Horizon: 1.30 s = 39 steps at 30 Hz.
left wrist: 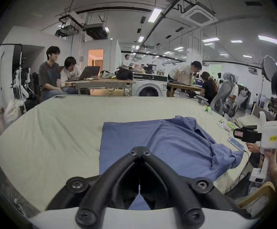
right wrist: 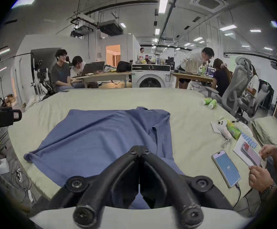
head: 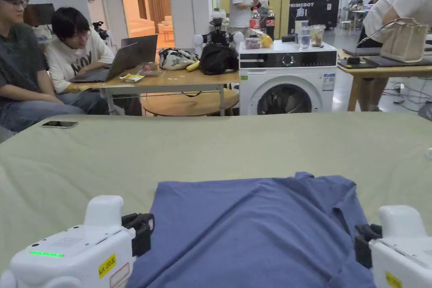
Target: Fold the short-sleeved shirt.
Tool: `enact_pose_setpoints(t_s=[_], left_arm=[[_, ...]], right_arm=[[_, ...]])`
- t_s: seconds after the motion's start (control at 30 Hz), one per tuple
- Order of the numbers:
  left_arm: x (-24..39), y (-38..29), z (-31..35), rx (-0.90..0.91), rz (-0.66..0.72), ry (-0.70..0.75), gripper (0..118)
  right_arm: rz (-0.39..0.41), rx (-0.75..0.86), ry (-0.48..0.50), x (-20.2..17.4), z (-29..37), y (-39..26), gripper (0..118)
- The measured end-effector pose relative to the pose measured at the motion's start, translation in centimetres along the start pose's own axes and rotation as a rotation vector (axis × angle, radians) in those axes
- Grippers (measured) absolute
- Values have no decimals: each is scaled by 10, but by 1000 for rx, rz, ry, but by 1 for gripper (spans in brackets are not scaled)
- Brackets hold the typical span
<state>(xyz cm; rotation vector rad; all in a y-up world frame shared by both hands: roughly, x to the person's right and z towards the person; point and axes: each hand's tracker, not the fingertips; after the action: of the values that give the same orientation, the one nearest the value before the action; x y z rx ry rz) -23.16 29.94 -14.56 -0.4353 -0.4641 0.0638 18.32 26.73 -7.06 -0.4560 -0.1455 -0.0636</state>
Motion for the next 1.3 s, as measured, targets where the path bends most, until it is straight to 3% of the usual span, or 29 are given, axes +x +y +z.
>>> enact_pose_setpoints(t_s=[0.13, 0.23, 0.27, 0.43, 0.73, 0.77, 0.87, 0.9, 1.07, 1.1, 1.13, 1.17, 1.3], left_arm=[[-44, -19, 7, -111, 86, -6, 0], [-72, -40, 11, -195, 104, 53, 42], [-79, -46, 11, -219, 120, 72, 51], [-96, -76, -6, -323, 139, 84, 52], [-77, -95, -38, -439, 53, 43, 51], [-75, -96, -40, -438, 43, 48, 46], [-70, -97, -46, -461, 52, 31, 7], [-68, -99, -48, -469, 35, 45, 1], [-70, -96, -48, -491, 28, 38, 0], [-72, -95, -48, -495, 46, 35, 0], [-73, -96, -49, -496, 57, 33, 0], [-73, -96, -49, -494, 62, 32, 0], [-69, -96, -44, -480, 92, 32, 0]], right_arm=[[32, -14, 50, -2, 6, -5, 0], [0, -30, 80, 1, 8, -10, 0], [-10, -36, 88, 3, 8, -11, 0], [-42, -59, 98, 9, 12, -13, 0], [-91, -71, 69, 35, 24, -12, 0], [-95, -73, 66, 38, 25, -12, 0], [-95, -83, 46, 48, 32, -13, 0], [-96, -86, 40, 52, 34, -14, 0], [-83, -147, 23, 85, 39, -21, 0], [-68, -208, 16, 92, 35, -23, 4], [-59, -268, 10, 97, 29, -27, 22], [-46, -299, -12, 103, 25, -33, 48], [-61, -403, 32, 109, 13, -53, 51]])
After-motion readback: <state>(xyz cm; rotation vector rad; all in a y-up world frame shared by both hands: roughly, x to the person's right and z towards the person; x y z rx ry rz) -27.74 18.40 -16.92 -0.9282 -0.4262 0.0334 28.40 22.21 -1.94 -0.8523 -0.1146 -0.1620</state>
